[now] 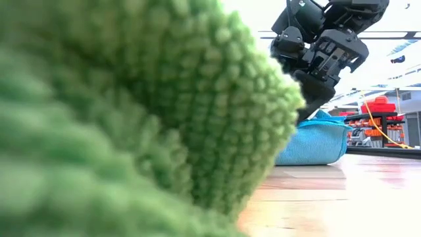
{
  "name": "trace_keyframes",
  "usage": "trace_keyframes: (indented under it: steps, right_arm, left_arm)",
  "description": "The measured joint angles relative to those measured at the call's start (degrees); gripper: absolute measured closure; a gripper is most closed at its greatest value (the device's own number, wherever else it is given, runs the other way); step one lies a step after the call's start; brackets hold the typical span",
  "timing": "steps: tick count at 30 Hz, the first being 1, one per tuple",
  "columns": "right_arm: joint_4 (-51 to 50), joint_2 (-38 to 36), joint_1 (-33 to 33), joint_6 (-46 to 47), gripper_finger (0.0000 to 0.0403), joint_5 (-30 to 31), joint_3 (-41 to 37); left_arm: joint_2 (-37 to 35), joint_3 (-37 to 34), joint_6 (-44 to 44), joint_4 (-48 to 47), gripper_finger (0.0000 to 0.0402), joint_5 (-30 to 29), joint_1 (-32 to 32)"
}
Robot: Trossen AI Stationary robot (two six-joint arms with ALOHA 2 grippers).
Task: Fold microfiber towels
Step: Fold the blue towel
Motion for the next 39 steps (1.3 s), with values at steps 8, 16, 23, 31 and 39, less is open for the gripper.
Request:
trace_keyframes:
  steps: [8,16,23,31,39]
  right_arm:
    - [-2.9,0.0,-2.5,-0.2,0.0386,-1.6,3.8]
    - [-6.1,0.0,-7.2,-4.5,0.0386,-2.2,3.9]
    - [-5.9,0.0,-10.9,-10.7,0.0386,-2.4,3.9]
    - [-1.8,3.2,-13.3,-14.8,0.0386,-3.3,4.0]
    - [-0.4,6.2,-14.0,-17.4,0.0365,-1.7,4.0]
  left_arm:
    - [0.5,0.0,2.7,-3.6,0.0391,0.0,0.0]
    - [0.5,0.0,4.5,-4.6,0.038,0.0,0.0]
    - [0.5,0.0,4.9,-5.2,0.0394,0.0,0.0]
    - [0.5,0.0,5.7,-5.3,0.0376,-0.6,0.0]
    - [0.5,0.0,5.8,-5.7,0.0393,-0.6,0.0]
